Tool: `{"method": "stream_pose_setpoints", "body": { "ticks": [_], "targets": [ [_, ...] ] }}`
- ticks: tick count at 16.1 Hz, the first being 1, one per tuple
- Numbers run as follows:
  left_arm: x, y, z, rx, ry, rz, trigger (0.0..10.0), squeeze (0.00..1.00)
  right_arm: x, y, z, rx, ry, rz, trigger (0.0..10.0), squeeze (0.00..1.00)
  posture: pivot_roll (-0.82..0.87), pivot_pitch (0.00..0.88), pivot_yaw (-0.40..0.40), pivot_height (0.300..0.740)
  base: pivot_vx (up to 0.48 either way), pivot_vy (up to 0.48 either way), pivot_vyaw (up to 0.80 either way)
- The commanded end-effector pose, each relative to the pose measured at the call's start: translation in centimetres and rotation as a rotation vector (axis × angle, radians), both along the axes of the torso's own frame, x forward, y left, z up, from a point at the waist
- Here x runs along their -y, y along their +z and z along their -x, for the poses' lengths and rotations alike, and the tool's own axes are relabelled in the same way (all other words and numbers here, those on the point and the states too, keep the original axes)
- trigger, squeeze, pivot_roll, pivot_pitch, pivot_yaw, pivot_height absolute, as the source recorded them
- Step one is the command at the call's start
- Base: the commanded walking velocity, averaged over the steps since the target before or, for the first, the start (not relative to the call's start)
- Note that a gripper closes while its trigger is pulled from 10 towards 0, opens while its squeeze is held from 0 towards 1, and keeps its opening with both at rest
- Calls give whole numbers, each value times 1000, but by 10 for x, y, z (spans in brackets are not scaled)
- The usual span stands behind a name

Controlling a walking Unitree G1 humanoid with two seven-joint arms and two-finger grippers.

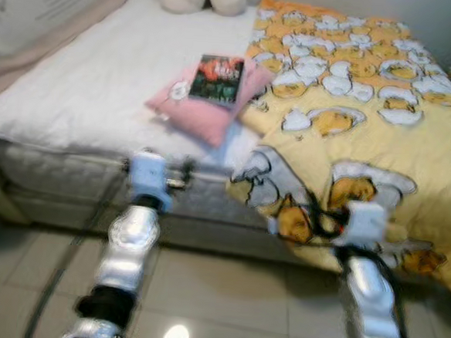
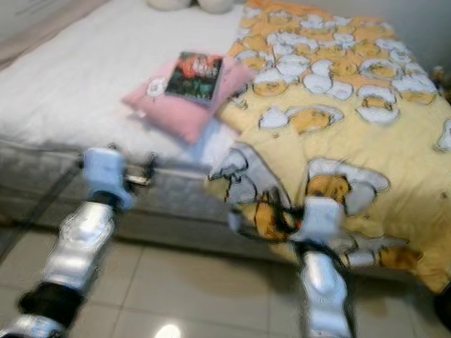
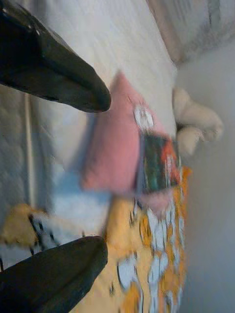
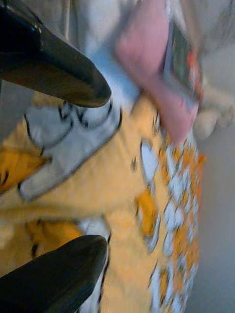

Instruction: Clean up the room

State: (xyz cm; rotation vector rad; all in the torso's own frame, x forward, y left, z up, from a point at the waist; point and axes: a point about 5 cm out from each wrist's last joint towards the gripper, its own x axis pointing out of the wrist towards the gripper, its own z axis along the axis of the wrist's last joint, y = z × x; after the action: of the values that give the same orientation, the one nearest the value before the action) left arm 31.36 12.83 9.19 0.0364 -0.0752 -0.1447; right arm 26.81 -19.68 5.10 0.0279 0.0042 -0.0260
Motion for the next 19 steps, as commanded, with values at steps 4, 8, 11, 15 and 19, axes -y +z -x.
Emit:
{"method": "stream_pose_setpoints", "body": {
  "ticks": [4,8,11,15,19],
  "targets": [
    [-6,14,-14,33,13,-24,10000,0,-11,9,-13,18,18,-6,10000,0,-29,0,17,740,461,0,0],
    [0,23,-21,59,-1,-28,10000,0,-22,15,-21,40,36,-7,10000,0,-39,0,21,740,464,0,0],
    [2,24,-22,66,-18,-37,10000,0,-19,13,-18,33,6,-8,10000,0,-45,0,27,740,477,0,0],
    [4,22,-24,54,-19,-38,10000,0,-18,10,-16,14,8,7,10000,0,-54,0,28,740,480,0,-188],
    [-1,24,-29,46,30,-48,10000,0,-18,12,-18,21,26,15,10000,0,-55,0,25,740,480,0,0]
  ]
}}
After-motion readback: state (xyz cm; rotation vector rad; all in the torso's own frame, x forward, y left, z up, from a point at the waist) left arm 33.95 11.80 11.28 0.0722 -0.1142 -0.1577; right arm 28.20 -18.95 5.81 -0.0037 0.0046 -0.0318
